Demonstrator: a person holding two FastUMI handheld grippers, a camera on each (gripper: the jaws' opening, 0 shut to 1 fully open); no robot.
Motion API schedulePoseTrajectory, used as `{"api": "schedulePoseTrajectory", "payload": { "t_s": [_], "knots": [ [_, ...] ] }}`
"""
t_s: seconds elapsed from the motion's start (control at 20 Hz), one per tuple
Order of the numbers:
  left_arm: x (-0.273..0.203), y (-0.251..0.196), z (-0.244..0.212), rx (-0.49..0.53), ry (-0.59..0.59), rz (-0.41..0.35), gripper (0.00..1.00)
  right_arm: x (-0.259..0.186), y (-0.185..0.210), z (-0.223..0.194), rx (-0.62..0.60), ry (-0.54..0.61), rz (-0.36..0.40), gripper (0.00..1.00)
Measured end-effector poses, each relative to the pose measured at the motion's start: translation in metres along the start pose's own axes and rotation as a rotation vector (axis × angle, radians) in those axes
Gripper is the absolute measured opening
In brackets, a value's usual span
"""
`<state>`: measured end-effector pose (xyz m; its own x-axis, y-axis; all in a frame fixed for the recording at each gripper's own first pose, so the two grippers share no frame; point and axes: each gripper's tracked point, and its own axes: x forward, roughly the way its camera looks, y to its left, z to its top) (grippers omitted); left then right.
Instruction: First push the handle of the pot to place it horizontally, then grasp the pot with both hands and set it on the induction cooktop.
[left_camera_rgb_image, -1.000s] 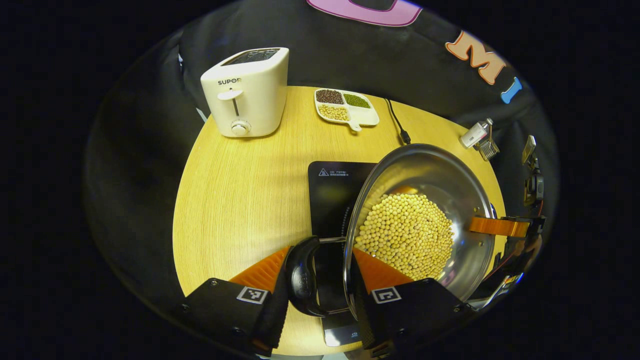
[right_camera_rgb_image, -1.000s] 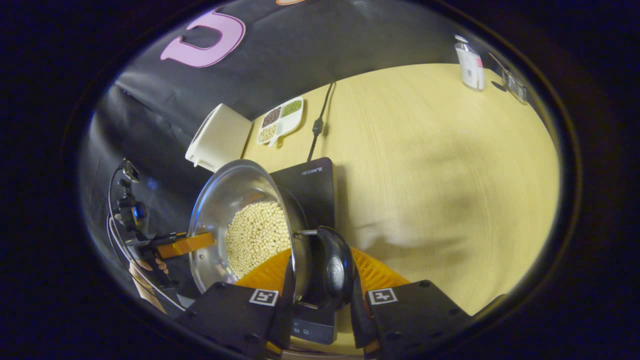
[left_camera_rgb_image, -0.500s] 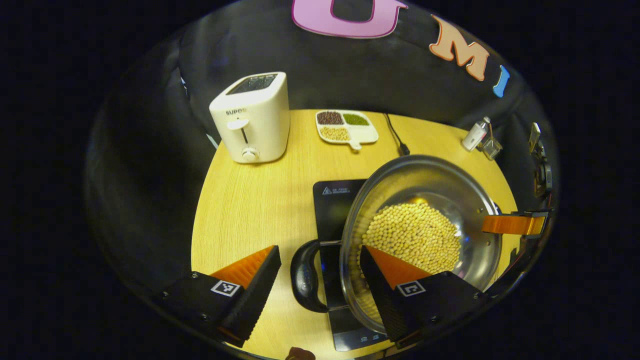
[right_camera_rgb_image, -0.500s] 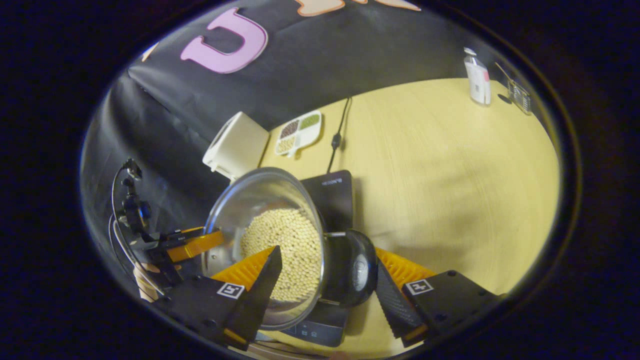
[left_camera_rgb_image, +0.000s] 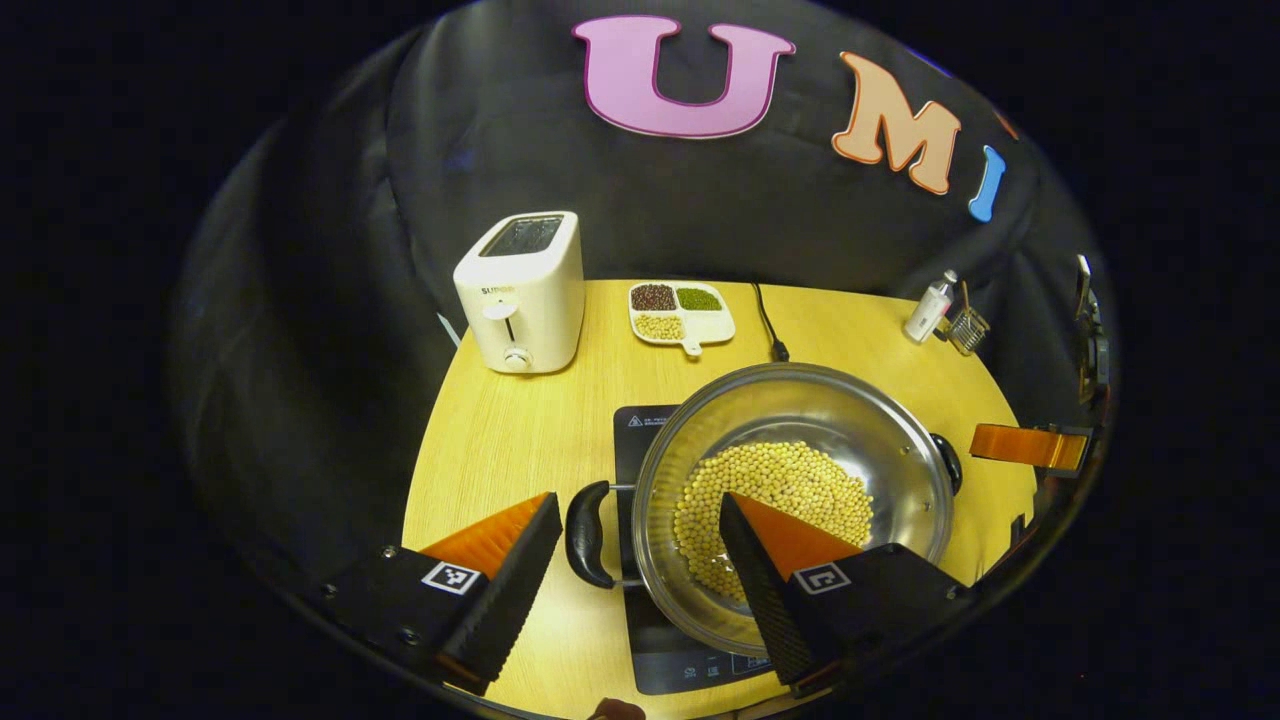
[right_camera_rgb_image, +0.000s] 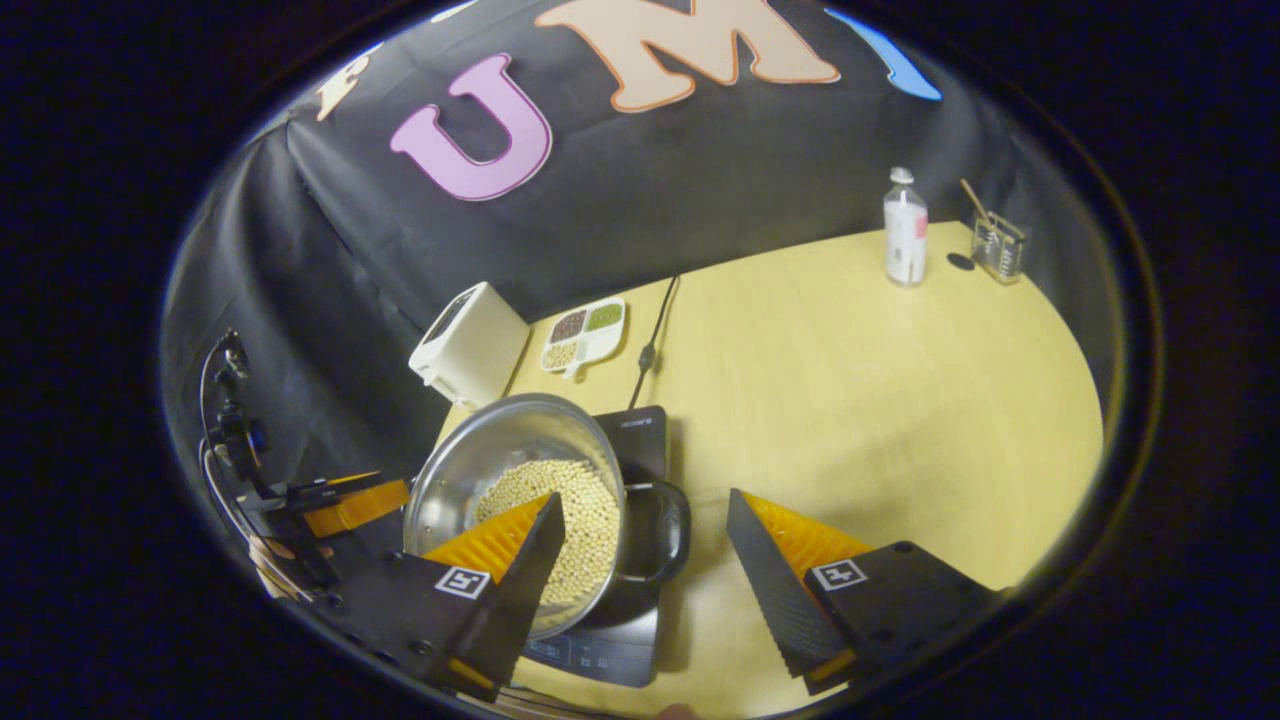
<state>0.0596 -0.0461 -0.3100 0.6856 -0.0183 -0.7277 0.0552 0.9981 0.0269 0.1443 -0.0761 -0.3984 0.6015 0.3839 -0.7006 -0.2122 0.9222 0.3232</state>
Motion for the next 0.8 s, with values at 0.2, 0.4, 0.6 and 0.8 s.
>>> {"api": "schedulePoseTrajectory", "payload": {
  "t_s": [0.2,0.4,0.6,0.8],
  "knots": [
    [-0.025,-0.021,0.010,-0.004,-0.052,0.002,0.98,-0.039,-0.020,0.009,-0.013,-0.049,-0.021,0.92],
    [-0.049,-0.045,0.016,-0.019,-0.100,0.022,0.98,-0.084,-0.049,0.029,-0.083,-0.127,-0.067,0.92],
    [-0.086,-0.070,0.035,-0.001,-0.189,0.095,0.98,-0.139,-0.076,0.051,-0.167,-0.188,-0.089,1.00],
    [-0.127,-0.124,0.059,-0.022,-0.305,0.128,0.97,-0.192,-0.095,0.092,-0.217,-0.293,-0.068,1.00]
  ]
}}
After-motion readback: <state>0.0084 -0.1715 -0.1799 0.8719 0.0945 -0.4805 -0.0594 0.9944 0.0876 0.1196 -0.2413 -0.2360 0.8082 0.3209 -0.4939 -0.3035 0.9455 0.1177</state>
